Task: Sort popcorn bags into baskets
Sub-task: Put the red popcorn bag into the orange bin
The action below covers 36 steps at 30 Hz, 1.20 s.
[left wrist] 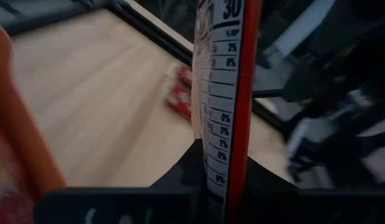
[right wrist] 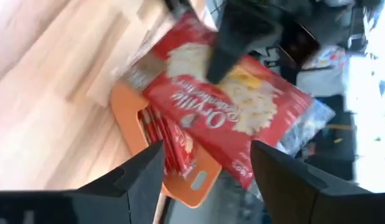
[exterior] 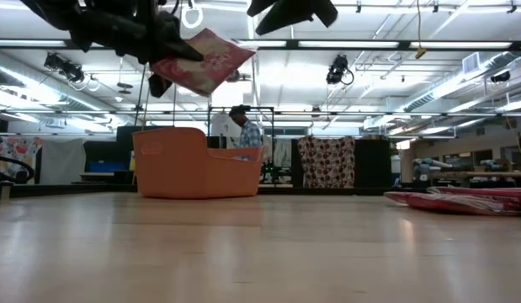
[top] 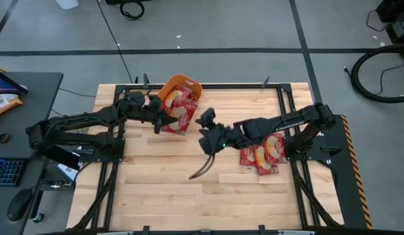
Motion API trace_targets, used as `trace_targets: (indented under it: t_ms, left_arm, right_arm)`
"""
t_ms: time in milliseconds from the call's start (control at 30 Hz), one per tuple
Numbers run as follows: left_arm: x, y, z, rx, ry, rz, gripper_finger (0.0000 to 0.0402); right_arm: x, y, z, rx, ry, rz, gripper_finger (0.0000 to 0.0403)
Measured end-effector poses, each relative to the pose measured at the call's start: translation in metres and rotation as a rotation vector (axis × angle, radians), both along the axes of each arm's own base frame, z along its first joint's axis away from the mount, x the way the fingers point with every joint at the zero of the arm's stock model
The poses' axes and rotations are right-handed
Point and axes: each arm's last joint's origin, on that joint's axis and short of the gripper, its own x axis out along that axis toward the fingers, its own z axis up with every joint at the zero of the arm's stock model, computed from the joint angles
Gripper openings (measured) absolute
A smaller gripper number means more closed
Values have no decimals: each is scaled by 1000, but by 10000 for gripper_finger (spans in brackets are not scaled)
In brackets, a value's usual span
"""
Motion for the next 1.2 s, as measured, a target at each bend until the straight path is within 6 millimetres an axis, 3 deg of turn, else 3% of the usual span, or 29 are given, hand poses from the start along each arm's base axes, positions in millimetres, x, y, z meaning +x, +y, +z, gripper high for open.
trace_targets:
  t_ms: [233, 567, 833, 1200]
  left_arm:
    - [-4, 8, 4, -156, -54, -100, 35]
    - [0, -2, 20, -218, -181, -276, 36]
    - [3, -7, 20, -209, -187, -287, 37]
    - [10, -6, 14, -164, -178, -272, 37]
  right_arm:
    - [6, 13, -26, -264, -26, 90, 228]
    - [8, 8, -49, -609, -28, 275, 199]
    - [14, -6, -46, -686, -44, 406, 175]
    - [16, -13, -46, -675, -60, 424, 57]
